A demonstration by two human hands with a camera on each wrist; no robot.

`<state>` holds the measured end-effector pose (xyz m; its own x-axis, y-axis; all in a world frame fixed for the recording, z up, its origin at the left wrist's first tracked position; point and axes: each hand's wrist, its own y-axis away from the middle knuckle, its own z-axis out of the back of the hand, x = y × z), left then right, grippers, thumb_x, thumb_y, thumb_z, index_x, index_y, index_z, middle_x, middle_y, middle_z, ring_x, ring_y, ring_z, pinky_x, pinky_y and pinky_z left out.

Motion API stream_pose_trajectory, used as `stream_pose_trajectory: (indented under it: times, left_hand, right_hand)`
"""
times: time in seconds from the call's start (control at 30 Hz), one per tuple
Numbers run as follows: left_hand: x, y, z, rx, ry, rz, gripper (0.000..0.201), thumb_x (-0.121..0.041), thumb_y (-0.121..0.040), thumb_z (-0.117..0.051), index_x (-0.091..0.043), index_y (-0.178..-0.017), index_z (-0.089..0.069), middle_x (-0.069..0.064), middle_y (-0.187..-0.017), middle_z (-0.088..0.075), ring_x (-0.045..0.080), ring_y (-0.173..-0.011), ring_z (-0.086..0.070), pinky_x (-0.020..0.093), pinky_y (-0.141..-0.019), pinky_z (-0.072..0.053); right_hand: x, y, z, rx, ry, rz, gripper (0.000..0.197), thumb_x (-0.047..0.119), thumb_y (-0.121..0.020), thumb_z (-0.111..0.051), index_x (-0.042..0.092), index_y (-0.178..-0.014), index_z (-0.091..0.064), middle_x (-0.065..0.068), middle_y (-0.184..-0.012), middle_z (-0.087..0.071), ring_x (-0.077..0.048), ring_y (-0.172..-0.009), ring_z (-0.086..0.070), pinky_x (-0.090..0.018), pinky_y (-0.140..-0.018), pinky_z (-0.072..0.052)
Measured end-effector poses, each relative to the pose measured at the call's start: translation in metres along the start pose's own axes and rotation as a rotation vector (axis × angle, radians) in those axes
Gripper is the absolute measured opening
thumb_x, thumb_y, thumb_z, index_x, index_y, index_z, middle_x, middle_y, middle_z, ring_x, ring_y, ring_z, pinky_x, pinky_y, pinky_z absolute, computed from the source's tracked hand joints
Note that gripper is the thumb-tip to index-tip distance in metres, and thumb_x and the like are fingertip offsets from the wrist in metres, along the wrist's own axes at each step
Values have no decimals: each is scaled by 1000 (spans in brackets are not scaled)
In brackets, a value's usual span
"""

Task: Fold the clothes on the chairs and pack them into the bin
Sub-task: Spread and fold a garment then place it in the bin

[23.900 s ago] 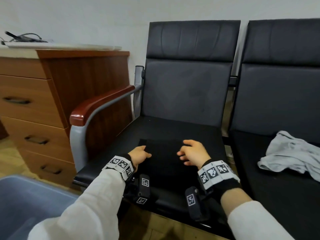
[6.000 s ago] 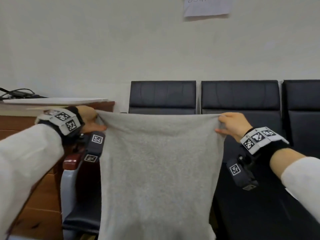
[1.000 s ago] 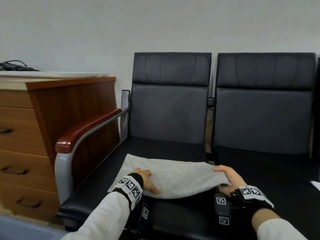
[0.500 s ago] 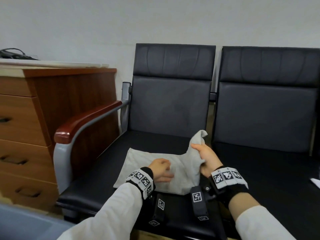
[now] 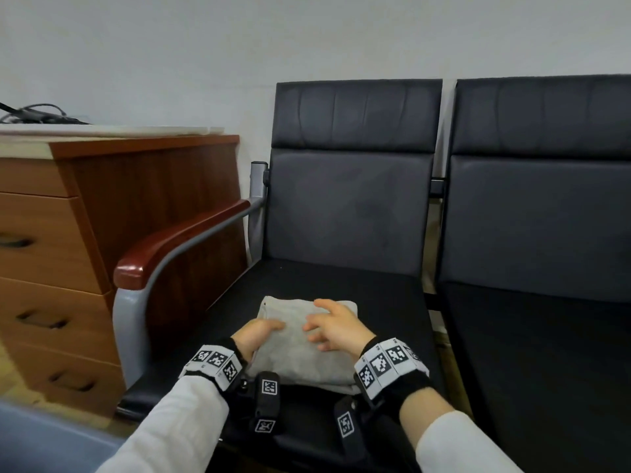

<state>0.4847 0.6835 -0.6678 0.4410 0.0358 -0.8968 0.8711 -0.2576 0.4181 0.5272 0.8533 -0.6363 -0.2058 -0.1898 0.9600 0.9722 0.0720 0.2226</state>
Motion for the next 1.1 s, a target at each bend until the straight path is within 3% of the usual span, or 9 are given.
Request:
stream_pose_trajectory:
  times: [0.23, 0.37, 0.5, 0.6, 0.7, 0.77, 0.87, 1.0, 1.1]
  left_hand:
    - [1, -7, 6, -139, -260, -117, 45, 3, -93, -40, -7, -136, -44, 17, -129, -56, 34, -116, -55, 46, -100, -45]
    - [-6, -6, 17, -398, -467, -172, 57, -4, -90, -45, -16, -144, -35, 12, -144, -42, 32, -127, -46, 43, -106, -40]
    - [-17, 15, 8, -657, -641, -302, 34, -10, -91, -47, -19, -123, -57, 9, -121, -61, 29, -110, -58, 35, -96, -46]
    - [-22, 26, -15, -516, -439, -380, 25, -4, -91, -42, -17, -97, -62, 9, -94, -64, 22, -75, -62, 30, -67, -52]
    - [-13, 31, -37, -270, -169, -239, 28, 1, -94, -32, -12, -101, -56, 9, -84, -53, 19, -61, -56, 26, -48, -47]
    - [-4, 33, -44, -213, -76, -160, 25, -4, -96, -34, -11, -112, -53, 10, -88, -51, 21, -63, -58, 26, -46, -52]
    - [5, 28, -41, -154, -65, -72, 24, -17, -98, -41, -12, -120, -49, 9, -92, -50, 19, -64, -59, 27, -46, -54]
    - [7, 23, -38, -112, -66, -52, 34, -25, -96, -48, -10, -126, -47, 8, -93, -50, 19, -67, -58, 30, -50, -54]
    - [3, 26, -36, -40, -27, -22, 51, -51, -93, -47, -13, -126, -46, 13, -105, -57, 24, -82, -63, 35, -62, -57]
  right_hand:
    - [-28, 8, 44, -178, 184, -31, 32, 7, -84, -53, 18, -114, -59, -3, -77, -65, -10, -55, -53, -20, -42, -36]
    - [-38, 14, 54, -178, 226, -153, 11, 10, -85, -55, 18, -87, -63, 1, -71, -58, -9, -56, -53, -21, -46, -41]
    - [-41, 16, 58, -221, 127, -281, 10, 9, -86, -58, 3, -94, -60, -9, -83, -60, -20, -70, -62, -31, -61, -55]
    - [-43, 12, 58, -252, 47, -291, 42, 15, -84, -63, -1, -120, -51, -15, -92, -65, -25, -74, -68, -28, -53, -55]
    - [-46, 7, 49, -279, -50, -266, 38, 17, -73, -65, -5, -104, -59, -14, -81, -68, -27, -67, -68, -30, -56, -50]
    - [-45, 6, 40, -283, -139, -236, 27, 14, -79, -62, -7, -96, -61, -15, -73, -60, -26, -61, -59, -31, -54, -44]
    - [-39, 11, 28, -203, -229, -213, 26, 10, -89, -60, -10, -106, -59, -21, -87, -65, -26, -67, -63, -25, -45, -48]
    - [-24, 12, 19, -152, -294, -162, 25, 12, -86, -61, -2, -106, -61, -24, -102, -68, -34, -91, -67, -43, -75, -58]
    - [-17, 6, 7, -157, -125, 8, 33, 16, -83, -60, 12, -116, -60, -8, -103, -68, -23, -97, -65, -38, -84, -54]
